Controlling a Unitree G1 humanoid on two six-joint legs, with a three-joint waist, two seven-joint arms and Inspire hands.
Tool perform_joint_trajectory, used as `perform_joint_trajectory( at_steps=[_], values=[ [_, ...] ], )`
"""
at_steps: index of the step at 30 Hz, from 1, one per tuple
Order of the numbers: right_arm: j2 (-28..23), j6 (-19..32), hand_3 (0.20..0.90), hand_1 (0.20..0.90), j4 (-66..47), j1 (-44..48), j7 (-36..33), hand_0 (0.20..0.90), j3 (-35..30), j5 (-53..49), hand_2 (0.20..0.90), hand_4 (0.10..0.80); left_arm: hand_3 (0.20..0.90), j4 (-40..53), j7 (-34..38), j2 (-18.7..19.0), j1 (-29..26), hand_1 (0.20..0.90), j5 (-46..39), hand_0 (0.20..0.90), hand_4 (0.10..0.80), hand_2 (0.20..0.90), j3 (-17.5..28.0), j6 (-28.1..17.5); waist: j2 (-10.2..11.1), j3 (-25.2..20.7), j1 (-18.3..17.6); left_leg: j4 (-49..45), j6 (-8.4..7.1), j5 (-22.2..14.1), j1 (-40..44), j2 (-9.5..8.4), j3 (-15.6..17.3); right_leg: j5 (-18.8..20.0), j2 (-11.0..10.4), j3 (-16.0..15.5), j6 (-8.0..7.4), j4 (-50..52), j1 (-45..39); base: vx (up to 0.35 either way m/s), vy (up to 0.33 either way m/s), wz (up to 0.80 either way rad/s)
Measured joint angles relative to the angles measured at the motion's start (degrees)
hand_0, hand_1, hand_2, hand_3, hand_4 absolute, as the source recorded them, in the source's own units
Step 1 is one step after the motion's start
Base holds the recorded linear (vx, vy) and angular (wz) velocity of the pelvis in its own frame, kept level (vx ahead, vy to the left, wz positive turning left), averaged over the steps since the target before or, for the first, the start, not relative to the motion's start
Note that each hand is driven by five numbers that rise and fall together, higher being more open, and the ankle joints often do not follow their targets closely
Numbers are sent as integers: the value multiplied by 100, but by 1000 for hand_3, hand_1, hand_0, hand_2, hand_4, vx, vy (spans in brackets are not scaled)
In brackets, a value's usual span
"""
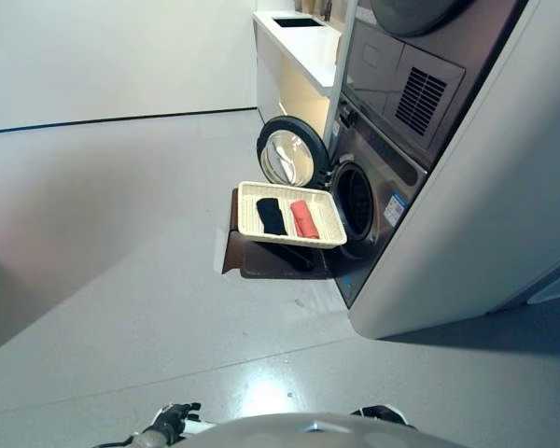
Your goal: Pick up the clothes and place them into the washing machine
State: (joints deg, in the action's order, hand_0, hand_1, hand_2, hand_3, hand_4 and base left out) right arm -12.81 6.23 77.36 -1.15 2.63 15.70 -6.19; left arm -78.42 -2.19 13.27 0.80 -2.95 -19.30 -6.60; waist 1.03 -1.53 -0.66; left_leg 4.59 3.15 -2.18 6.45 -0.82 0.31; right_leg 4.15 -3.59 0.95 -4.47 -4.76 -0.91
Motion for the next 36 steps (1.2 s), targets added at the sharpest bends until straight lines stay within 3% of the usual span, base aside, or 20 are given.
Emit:
perform_joint_trajectory(
  at_steps=[12,16,18,20,23,25,26,28,30,31,32,33,34,36],
  values=[
    [-6,-5,900,900,0,223,-1,900,-21,-8,900,800,900,2,13,32,-198,900,0,900,800,900,-1,7,34,226,3,-1,87,1,-94,-54,175,-31,-48,-34,-30,305,279,48,90,-8],
    [-16,12,900,900,53,293,-3,900,-92,-162,900,800,900,0,12,30,-401,900,4,900,800,900,-4,7,66,385,-48,26,177,-60,-33,-125,164,-331,-102,-56,-83,1219,650,117,134,-6],
    [-27,52,900,900,26,425,3,900,-287,-300,900,800,900,-7,12,7,-506,900,10,900,800,900,-7,3,-49,533,-196,-20,333,-31,33,-70,66,-405,-103,-172,-124,2349,1127,125,93,9],
    [-11,136,900,900,66,459,11,900,-310,-341,900,800,900,-9,25,27,-547,900,17,900,800,900,-7,5,-41,542,-240,-65,364,-66,71,-102,-28,-457,-112,-171,-122,3108,1460,161,33,17],
    [6,134,900,900,79,462,13,900,-411,-338,900,800,900,-44,18,16,-498,900,21,900,800,900,-4,8,-43,521,-327,-45,438,-68,192,-83,-180,-631,-159,-279,32,3374,1545,332,-46,25],
    [12,126,900,900,94,458,14,900,-491,-340,900,800,900,-78,19,29,-456,900,21,900,800,900,-6,11,-25,518,-320,-43,397,-117,211,-74,-197,-631,-191,-361,31,3154,1578,288,-91,12],
    [-1,126,900,900,104,472,14,900,-511,-336,900,800,900,-230,22,8,-450,900,21,900,800,900,12,27,-51,511,-343,-57,357,-197,192,-21,-231,-617,-187,-480,15,2688,1608,310,-101,4],
    [0,121,900,900,82,434,11,900,-540,-339,900,800,900,-403,23,7,-425,900,21,900,800,900,14,40,-81,485,-393,-62,190,-336,226,124,-301,-415,-166,-556,-196,1470,1560,393,-136,12],
    [34,120,900,900,48,393,12,900,-552,-325,900,800,900,-509,23,29,-373,900,21,900,800,900,13,45,-25,416,-498,-15,-43,-511,382,251,-425,-61,-199,-596,-258,460,1482,400,-155,24],
    [37,113,900,900,40,363,11,900,-565,-319,900,800,900,-538,28,12,-353,900,19,900,800,900,10,45,-26,360,-525,-1,-84,-603,450,316,-443,237,-216,-645,-220,308,1484,380,-181,23],
    [-10,110,900,900,102,273,8,900,-569,-317,900,800,900,-544,40,-60,-308,900,18,900,800,900,14,44,-114,245,-560,34,-274,-765,533,537,-518,676,-57,-847,-46,238,1304,378,-199,31],
    [-98,110,900,900,105,279,9,900,-564,-318,900,800,900,-543,12,-175,-307,900,21,900,800,900,24,14,-336,240,-592,10,-512,-818,649,788,-565,611,205,-875,125,305,1155,548,-320,47],
    [-168,105,900,900,96,263,4,900,-553,-292,900,800,900,-536,4,-274,-322,900,18,900,800,900,31,-1,-418,189,-626,-90,-643,-740,718,893,-525,543,350,-785,354,448,1078,425,-248,38],
    [-239,63,900,900,100,265,10,900,-517,-203,900,800,900,-472,8,-325,-352,900,6,900,800,900,48,-39,-393,130,-614,-363,-855,-590,700,907,-517,331,361,-814,451,664,1026,320,-211,6]
  ],
)
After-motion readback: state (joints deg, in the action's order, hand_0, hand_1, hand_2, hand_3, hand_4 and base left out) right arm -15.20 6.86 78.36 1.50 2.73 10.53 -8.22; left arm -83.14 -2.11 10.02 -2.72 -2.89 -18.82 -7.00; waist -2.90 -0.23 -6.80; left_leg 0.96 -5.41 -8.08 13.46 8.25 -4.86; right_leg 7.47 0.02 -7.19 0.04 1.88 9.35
